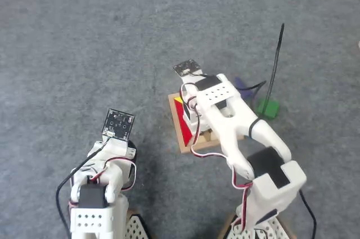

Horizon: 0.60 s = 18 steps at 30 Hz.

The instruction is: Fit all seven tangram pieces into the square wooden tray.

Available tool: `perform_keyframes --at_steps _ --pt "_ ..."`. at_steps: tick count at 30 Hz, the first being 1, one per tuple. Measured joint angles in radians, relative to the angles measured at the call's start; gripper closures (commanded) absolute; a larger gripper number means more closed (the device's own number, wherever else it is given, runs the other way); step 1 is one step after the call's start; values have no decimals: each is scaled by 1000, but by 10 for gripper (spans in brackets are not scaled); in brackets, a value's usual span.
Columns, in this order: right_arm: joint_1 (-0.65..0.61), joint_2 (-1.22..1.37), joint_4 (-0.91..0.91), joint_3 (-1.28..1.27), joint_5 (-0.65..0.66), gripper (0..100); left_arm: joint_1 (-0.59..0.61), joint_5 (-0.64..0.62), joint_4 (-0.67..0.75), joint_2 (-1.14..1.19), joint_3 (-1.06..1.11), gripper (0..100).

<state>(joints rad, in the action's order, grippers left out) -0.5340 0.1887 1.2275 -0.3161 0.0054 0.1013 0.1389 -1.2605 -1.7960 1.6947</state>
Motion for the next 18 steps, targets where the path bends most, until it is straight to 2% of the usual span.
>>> perform_keyframes --at_steps 9,18 --pt "118 -15 -103 -34 48 921 0 0 0 0 0 914" --pt "129 -15 -183 -35 61 920 0 0 0 0 0 914"
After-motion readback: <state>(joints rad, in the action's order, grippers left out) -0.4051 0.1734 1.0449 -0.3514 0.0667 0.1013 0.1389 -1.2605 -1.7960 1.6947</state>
